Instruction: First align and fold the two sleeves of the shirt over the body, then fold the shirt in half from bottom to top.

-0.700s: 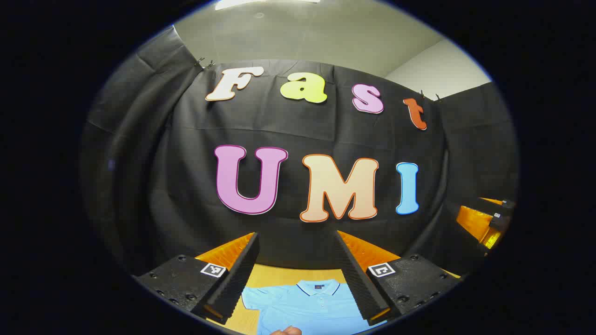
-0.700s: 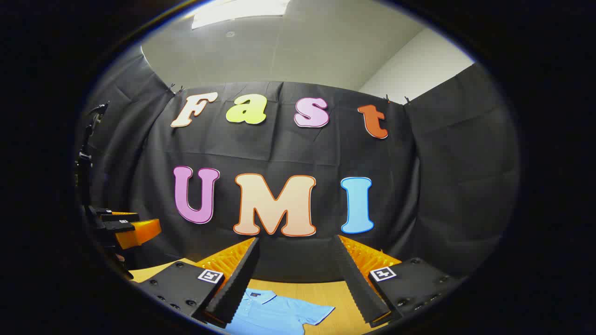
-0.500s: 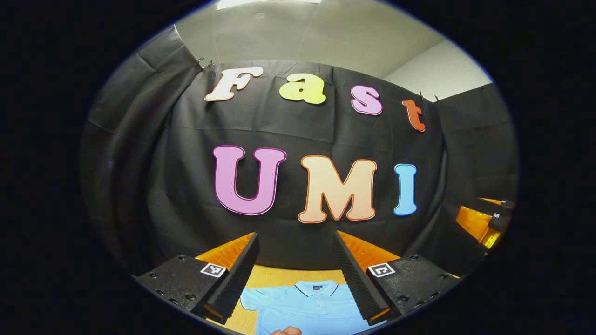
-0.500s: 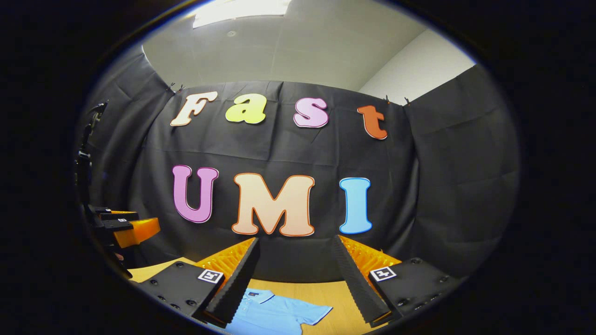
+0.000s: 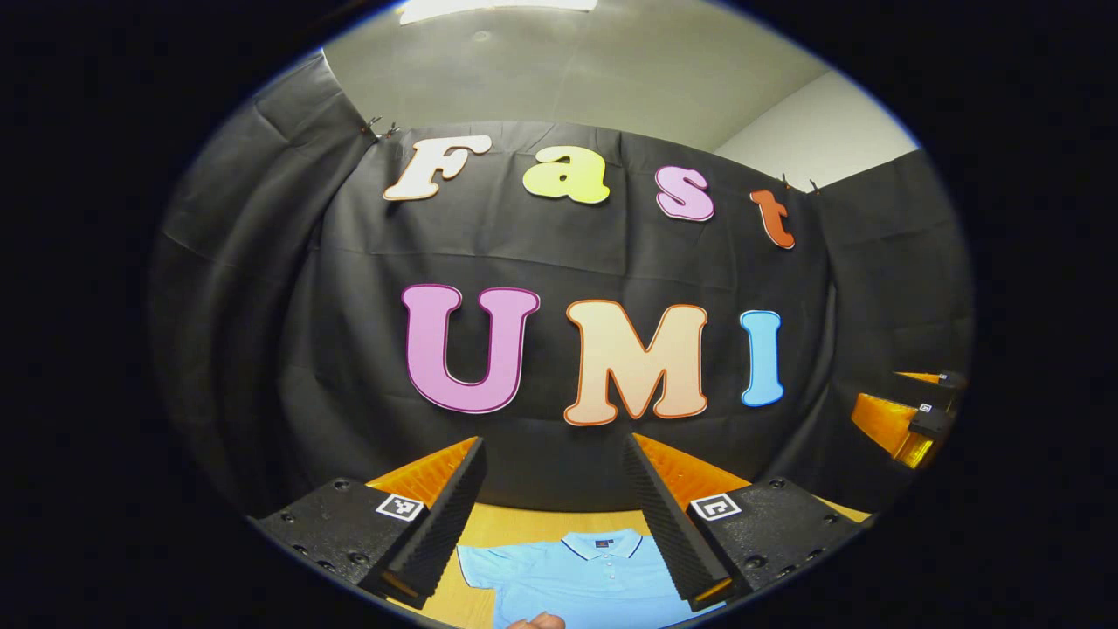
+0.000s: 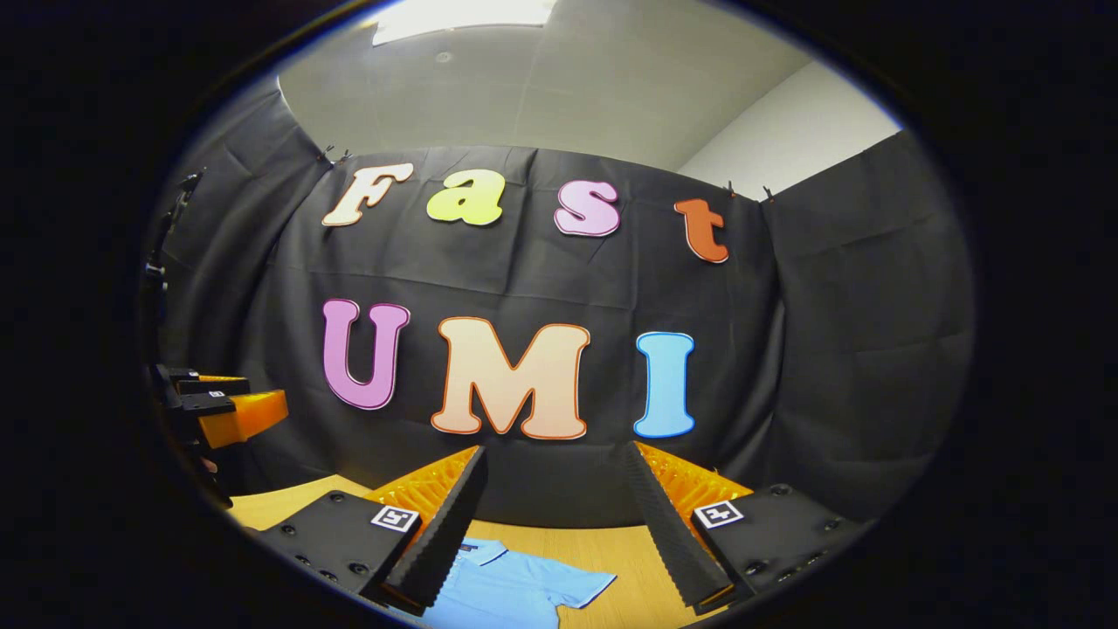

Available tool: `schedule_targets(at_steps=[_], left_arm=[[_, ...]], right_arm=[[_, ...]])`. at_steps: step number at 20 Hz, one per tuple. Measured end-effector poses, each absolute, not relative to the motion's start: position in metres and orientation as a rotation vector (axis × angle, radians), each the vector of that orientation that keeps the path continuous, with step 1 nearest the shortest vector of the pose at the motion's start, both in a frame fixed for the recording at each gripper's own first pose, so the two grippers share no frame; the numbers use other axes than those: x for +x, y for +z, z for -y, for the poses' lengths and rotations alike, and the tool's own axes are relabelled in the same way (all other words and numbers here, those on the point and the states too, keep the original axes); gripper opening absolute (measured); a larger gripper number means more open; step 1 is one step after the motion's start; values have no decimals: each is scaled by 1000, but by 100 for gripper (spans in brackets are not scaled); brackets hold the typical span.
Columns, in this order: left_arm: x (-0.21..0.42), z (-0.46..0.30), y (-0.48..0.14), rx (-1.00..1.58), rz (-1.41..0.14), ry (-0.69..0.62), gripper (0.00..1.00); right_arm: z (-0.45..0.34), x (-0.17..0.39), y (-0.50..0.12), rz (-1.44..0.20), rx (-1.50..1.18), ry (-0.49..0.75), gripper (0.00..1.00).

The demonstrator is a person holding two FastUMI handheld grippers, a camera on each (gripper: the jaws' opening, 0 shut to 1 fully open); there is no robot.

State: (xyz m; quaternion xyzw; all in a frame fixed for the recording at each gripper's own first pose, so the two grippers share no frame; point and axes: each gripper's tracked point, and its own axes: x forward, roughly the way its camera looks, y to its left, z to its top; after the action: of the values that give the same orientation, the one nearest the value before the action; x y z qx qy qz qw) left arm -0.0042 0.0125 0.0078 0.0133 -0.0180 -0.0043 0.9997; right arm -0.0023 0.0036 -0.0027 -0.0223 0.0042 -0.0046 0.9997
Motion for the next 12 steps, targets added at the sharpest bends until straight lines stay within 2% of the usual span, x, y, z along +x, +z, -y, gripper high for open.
schedule_targets(at_steps=[1,7,12], left_arm=[[-5,-14,7,26,38,-9,95],[-6,-28,7,37,49,-26,94],[-2,-29,3,11,47,-89,94]], right_arm=[[-5,-2,-4,-10,-45,-8,100],[-11,4,-13,-26,-50,-25,98],[-1,27,-48,-65,-70,-49,98]])
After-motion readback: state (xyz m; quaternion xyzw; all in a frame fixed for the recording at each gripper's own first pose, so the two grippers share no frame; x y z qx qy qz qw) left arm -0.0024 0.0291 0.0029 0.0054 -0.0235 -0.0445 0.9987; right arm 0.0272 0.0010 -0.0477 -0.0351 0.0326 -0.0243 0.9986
